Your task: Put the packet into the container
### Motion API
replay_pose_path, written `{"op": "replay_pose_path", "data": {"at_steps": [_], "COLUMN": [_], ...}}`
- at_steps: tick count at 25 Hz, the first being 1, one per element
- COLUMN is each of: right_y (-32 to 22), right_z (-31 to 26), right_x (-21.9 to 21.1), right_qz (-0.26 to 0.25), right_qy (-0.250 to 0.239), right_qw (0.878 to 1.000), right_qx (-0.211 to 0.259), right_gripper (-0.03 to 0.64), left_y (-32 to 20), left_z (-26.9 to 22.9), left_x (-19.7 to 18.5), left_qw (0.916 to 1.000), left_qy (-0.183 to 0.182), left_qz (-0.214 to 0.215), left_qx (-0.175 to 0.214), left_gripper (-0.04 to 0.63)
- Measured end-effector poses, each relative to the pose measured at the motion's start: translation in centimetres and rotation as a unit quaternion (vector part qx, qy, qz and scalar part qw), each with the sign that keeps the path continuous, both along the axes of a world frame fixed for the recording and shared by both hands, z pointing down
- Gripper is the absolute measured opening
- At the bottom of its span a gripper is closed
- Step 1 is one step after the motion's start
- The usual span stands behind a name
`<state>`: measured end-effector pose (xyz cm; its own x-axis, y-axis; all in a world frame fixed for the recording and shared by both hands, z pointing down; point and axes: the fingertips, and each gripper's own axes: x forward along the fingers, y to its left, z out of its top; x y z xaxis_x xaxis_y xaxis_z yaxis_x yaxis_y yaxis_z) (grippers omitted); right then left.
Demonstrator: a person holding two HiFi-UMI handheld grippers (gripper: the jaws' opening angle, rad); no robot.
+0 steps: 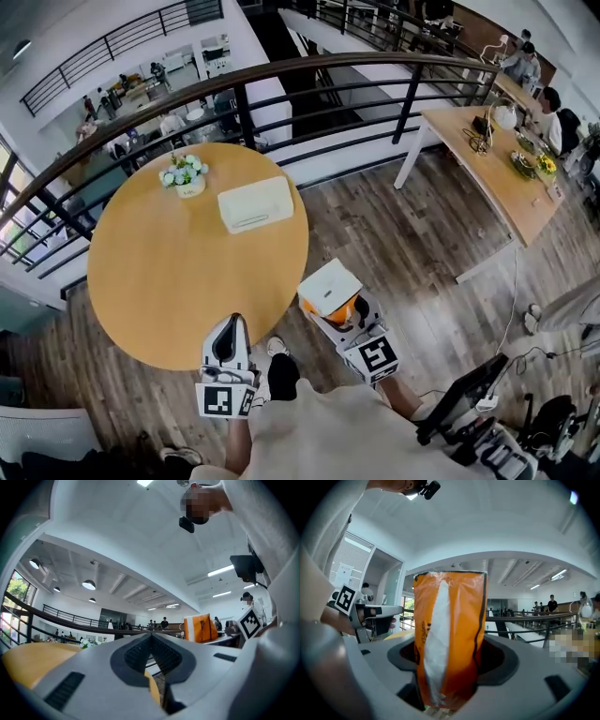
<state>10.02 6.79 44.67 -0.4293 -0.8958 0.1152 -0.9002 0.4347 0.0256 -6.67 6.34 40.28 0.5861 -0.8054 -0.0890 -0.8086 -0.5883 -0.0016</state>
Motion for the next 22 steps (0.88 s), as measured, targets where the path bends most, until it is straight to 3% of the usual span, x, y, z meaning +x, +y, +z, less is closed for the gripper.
{"op": "replay_pose_path", "data": {"at_steps": [10, 16, 22], "right_y": [-11.0, -15.1, -16.0], "right_z": [-3.1, -3.4, -1.7], "right_x": [-3.2, -5.6, -7.8], "right_qz": [-0.001, -0.007, -0.016], "right_qy": [0.0, 0.004, 0.007], "right_qw": [1.0, 1.0, 1.0], "right_qx": [0.004, 0.012, -0.022], "right_gripper": [0.337, 0.337, 0.337], "left_y": [-11.0, -15.0, -16.1], "left_z": [-3.3, -3.6, -1.9], "left_x": [-3.4, -5.9, -7.7], "left_qw": [1.0, 0.9998, 0.9998], "left_qy": [0.002, 0.001, 0.007], "left_qz": [-0.005, -0.011, -0.015], "left_qx": [0.006, 0.016, -0.012], "left_gripper": [0.005, 0.005, 0.005]}}
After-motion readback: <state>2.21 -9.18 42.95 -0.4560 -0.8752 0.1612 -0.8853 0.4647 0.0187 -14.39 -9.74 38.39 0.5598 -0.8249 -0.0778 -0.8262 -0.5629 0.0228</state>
